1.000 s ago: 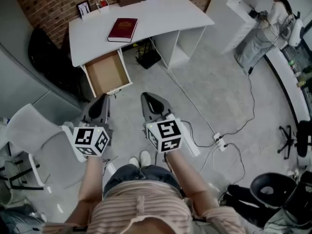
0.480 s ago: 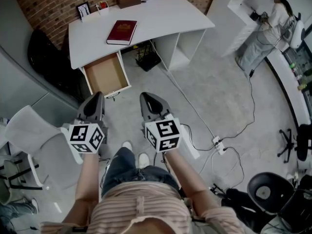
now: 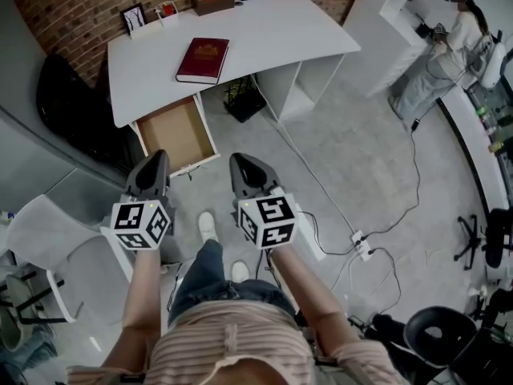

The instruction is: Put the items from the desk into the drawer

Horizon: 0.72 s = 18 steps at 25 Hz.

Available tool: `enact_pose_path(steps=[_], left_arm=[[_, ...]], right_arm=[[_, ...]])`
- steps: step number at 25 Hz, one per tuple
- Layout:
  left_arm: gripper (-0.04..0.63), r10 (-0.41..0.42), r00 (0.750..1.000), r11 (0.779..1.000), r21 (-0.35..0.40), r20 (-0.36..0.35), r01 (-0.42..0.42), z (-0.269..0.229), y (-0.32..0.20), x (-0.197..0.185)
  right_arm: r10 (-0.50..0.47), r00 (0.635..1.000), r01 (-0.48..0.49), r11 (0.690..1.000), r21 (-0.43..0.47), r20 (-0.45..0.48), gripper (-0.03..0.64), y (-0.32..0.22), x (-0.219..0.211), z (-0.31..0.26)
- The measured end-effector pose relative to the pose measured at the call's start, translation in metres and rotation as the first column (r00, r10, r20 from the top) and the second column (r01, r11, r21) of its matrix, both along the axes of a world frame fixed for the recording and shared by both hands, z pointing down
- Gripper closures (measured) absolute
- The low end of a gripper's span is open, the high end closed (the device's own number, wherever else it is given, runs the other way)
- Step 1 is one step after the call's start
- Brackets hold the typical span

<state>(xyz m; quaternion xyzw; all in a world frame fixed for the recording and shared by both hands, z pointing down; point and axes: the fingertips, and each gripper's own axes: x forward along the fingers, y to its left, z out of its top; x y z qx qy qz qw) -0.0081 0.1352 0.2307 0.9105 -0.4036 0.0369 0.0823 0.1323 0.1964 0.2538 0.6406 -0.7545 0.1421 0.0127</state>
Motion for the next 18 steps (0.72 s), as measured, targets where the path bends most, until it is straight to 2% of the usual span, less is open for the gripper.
enact_pose_path(steps=[7,12,18], left_arm=[[0.584,0.014,0.999,1.0,-0.005,0.051,-0.014,0.012,-0.097,-0.01],[0.584,0.033,0.998,0.998,-0.06,0.048,-0.03,0.021,-0.163,-0.016],[0.583,0.062,0.997,0.989,-0.141,0.055,-0.054,0.036,-0.224,-0.013]], right_arm=[[0.076,0.997,-0.077,0.995,-0.064,-0.01,0.6,-0.087,0.008,0.021],[0.109,0.994,-0.106,0.988,-0.117,0.018,0.6,-0.146,0.013,0.028],[0.14,0.99,-0.137,0.981,-0.137,0.012,0.6,-0.199,0.021,0.032]])
